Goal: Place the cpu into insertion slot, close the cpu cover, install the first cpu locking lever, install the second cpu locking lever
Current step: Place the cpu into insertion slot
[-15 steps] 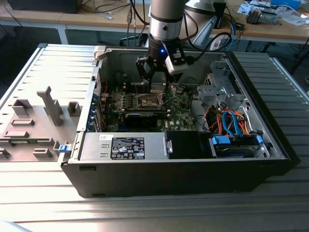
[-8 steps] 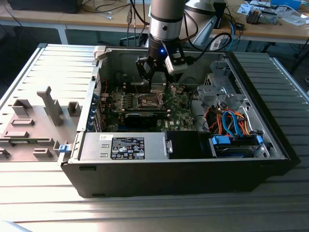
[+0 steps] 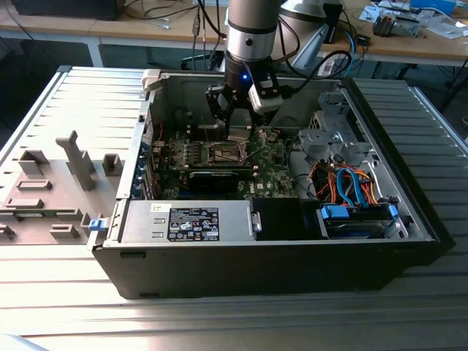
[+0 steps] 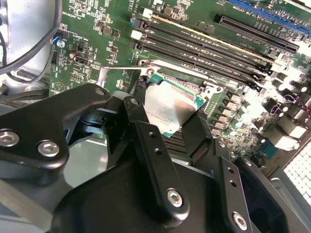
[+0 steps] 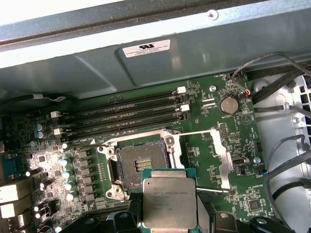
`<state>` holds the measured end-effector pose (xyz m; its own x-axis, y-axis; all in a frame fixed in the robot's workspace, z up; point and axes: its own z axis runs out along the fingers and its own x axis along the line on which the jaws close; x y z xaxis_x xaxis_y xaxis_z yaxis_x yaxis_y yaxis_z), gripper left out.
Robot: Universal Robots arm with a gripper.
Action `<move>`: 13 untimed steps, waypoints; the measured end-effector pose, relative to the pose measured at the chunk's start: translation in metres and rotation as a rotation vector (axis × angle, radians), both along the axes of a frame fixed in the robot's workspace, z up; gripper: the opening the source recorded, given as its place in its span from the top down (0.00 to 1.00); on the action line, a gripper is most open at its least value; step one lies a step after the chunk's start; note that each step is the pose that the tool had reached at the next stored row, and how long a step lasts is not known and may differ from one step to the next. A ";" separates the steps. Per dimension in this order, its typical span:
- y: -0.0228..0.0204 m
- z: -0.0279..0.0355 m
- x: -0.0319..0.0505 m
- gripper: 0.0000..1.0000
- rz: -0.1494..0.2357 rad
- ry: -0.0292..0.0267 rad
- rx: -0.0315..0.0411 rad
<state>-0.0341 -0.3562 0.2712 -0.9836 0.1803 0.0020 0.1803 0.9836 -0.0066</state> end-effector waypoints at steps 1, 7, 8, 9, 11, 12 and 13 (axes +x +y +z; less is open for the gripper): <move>0.0000 0.0000 0.0000 0.46 -0.001 0.0000 -0.0002; 0.0000 0.0000 0.0000 0.46 -0.009 0.0000 -0.0016; 0.0000 0.0000 0.0000 0.46 -0.010 0.0000 -0.0017; 0.0000 0.0000 0.0000 0.46 -0.012 0.0000 -0.0020; 0.0000 0.0000 0.0000 0.46 -0.014 0.0000 -0.0023; 0.0000 0.0000 0.0000 0.46 -0.016 0.0000 -0.0025; 0.0000 0.0000 0.0000 0.46 -0.017 0.0000 -0.0027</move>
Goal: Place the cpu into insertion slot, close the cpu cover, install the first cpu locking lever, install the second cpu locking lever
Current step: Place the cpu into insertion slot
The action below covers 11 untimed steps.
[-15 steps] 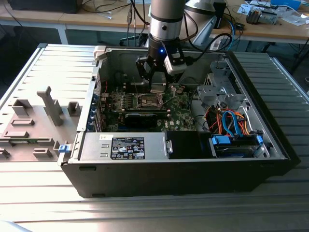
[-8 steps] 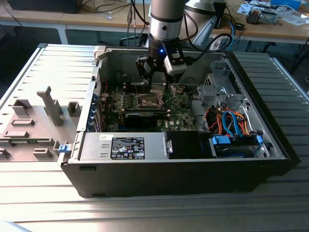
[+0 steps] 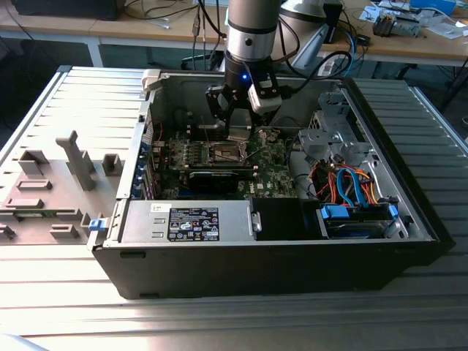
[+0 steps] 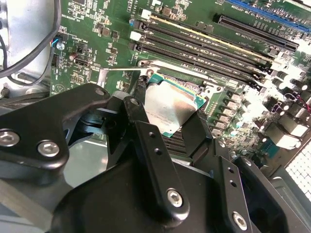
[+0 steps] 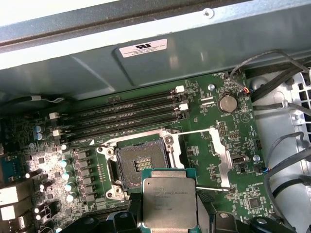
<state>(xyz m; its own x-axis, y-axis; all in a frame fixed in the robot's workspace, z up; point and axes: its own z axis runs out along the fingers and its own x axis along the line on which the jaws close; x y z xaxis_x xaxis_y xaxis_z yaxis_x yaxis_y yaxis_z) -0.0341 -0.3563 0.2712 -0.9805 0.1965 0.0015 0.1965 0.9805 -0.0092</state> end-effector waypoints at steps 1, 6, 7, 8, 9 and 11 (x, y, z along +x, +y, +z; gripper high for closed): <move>0.0000 0.0000 0.0000 0.46 -0.001 0.0000 -0.0002; 0.0000 0.0000 0.0000 0.46 -0.008 0.0000 -0.0014; 0.0000 0.0000 0.0000 0.46 -0.009 0.0000 -0.0015; 0.0000 0.0000 0.0000 0.46 -0.011 -0.0001 -0.0018; 0.0000 0.0000 0.0000 0.46 -0.012 0.0000 -0.0021; 0.0000 -0.0001 0.0000 0.46 -0.014 -0.0001 -0.0023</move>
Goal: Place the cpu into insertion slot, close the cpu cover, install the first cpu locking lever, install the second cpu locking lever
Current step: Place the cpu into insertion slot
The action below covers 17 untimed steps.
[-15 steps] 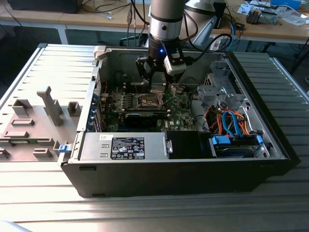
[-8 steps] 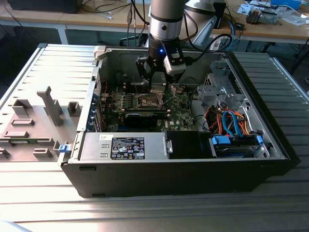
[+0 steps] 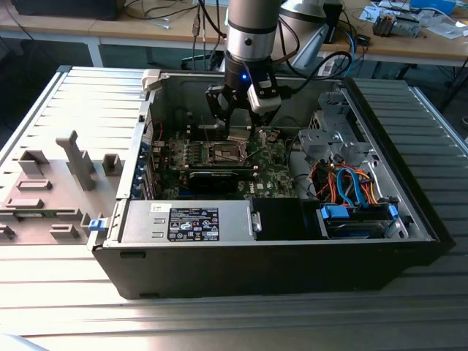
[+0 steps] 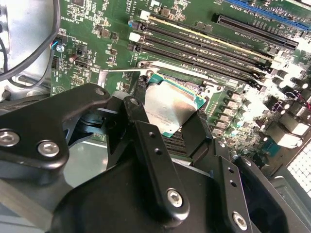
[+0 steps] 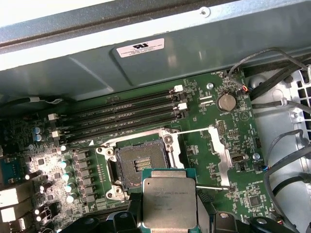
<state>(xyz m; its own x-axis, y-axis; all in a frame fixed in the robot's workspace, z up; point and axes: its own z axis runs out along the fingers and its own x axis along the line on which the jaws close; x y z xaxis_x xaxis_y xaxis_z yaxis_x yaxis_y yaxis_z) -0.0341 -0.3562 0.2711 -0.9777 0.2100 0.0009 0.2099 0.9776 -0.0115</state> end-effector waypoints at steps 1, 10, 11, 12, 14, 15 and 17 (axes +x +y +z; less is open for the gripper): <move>0.0000 0.0000 0.0000 0.46 -0.002 0.0000 -0.0004; 0.0000 0.0000 0.0000 0.46 -0.013 0.0000 -0.0026; 0.0000 0.0000 0.0000 0.46 -0.014 0.0000 -0.0029; 0.0000 0.0000 0.0000 0.46 -0.015 0.0000 -0.0031; 0.0000 0.0000 0.0000 0.46 -0.017 0.0001 -0.0037; 0.0000 0.0000 0.0000 0.46 -0.018 0.0000 -0.0039; 0.0000 0.0000 0.0000 0.46 -0.021 0.0000 -0.0046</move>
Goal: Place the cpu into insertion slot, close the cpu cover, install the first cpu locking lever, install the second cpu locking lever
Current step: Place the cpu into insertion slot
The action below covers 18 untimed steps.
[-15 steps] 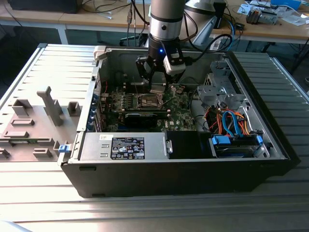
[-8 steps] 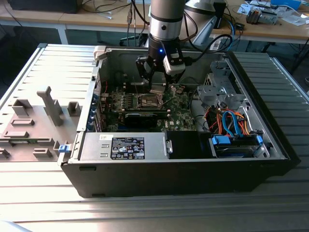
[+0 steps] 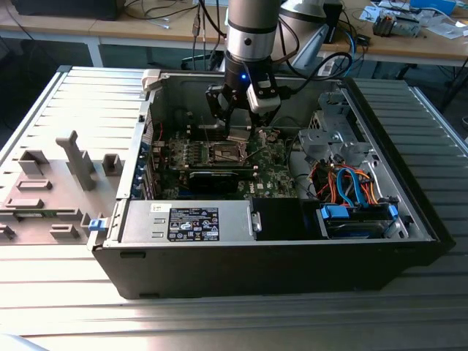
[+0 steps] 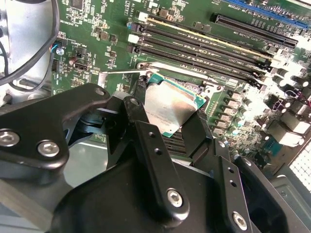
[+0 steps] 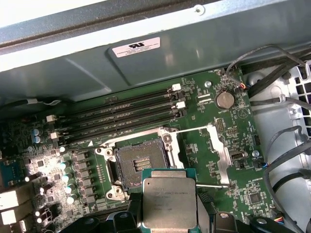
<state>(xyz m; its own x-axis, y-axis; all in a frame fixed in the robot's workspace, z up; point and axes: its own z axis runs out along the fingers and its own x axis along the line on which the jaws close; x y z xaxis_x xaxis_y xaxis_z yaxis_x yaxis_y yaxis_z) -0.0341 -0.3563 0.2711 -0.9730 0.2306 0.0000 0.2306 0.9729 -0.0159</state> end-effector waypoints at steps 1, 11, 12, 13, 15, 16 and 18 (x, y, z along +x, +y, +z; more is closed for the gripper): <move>0.0000 0.0000 0.0000 0.46 -0.002 0.0000 -0.0003; 0.0000 -0.0001 0.0000 0.46 -0.017 0.0000 -0.0029; 0.0000 -0.0001 0.0000 0.46 -0.018 0.0000 -0.0033; 0.0000 -0.0001 0.0000 0.46 -0.020 0.0000 -0.0036; 0.0000 -0.0001 0.0000 0.46 -0.022 0.0000 -0.0038; 0.0000 -0.0001 0.0000 0.46 -0.023 0.0000 -0.0040; 0.0000 -0.0001 0.0000 0.46 -0.025 0.0000 -0.0043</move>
<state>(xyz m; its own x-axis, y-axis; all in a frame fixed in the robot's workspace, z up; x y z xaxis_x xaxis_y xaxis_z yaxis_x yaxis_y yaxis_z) -0.0341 -0.3563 0.2710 -0.9670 0.2546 -0.0011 0.2546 0.9668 -0.0201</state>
